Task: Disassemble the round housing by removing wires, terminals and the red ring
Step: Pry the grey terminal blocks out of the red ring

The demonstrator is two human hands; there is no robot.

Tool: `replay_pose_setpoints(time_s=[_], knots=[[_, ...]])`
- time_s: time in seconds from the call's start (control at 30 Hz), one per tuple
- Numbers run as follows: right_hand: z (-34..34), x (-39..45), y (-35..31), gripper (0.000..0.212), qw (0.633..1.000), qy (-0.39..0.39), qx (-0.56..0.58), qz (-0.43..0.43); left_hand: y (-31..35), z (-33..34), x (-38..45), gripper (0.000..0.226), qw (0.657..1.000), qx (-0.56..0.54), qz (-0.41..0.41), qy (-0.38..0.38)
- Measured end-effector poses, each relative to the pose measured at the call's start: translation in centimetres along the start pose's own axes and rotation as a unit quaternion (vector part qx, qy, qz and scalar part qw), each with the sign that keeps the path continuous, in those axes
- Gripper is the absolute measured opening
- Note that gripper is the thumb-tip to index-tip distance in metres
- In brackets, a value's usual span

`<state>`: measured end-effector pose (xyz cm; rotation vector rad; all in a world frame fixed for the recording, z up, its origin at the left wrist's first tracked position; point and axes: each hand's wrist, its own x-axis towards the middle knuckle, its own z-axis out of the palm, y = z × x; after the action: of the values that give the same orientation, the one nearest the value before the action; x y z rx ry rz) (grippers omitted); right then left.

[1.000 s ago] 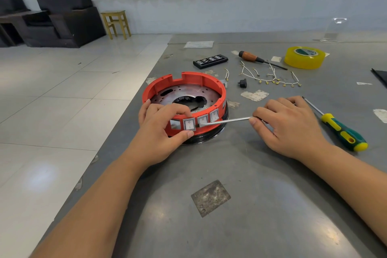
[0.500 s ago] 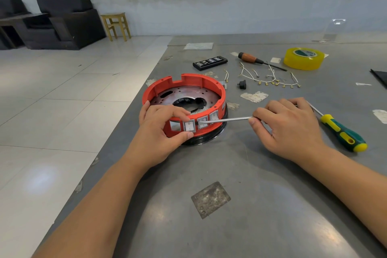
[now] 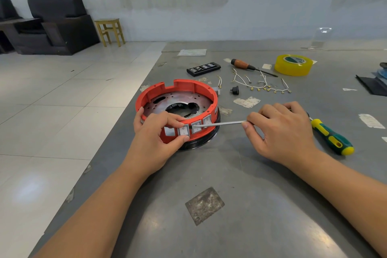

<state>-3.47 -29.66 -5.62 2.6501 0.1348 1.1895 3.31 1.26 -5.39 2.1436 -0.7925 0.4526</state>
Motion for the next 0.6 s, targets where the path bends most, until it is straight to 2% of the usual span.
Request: replay_pose_setpoints(time_s=[0.33, 0.6], knots=[[1.2, -0.3, 0.2, 0.039, 1.000, 0.028, 0.010, -0.002, 0.4, 0.3, 0.1, 0.037, 1.000, 0.009, 0.002, 0.012], [1.6, -0.1, 0.4, 0.040, 0.999, 0.013, 0.033, -0.013, 0.7, 0.4, 0.0, 0.030, 1.000, -0.010, -0.015, 0.013]])
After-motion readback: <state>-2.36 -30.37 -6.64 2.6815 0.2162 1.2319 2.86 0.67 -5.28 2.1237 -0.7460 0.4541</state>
